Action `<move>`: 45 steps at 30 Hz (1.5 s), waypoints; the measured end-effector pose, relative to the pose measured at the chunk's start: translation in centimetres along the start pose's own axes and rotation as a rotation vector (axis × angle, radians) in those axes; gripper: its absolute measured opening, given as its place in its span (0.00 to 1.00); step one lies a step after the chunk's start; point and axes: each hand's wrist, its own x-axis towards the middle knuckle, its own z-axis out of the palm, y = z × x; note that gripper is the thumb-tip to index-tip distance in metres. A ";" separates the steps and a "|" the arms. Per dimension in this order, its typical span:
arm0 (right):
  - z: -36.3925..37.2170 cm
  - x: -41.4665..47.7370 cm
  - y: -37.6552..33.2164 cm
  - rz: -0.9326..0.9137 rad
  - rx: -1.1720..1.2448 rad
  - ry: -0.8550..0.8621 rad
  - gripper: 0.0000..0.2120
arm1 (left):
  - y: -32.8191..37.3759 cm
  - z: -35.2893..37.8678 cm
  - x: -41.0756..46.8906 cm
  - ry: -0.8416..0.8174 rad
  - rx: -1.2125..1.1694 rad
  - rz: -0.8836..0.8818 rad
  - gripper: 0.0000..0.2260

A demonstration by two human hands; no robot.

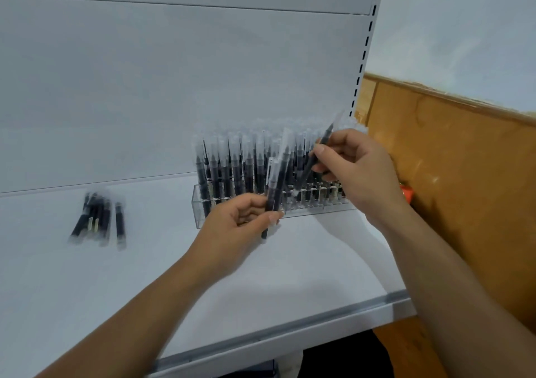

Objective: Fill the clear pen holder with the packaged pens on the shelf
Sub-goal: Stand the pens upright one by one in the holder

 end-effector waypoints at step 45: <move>2.0 -0.8 -1.4 -0.009 -0.036 -0.286 0.03 | -0.2 0.1 0.2 0.027 -0.142 -0.015 0.07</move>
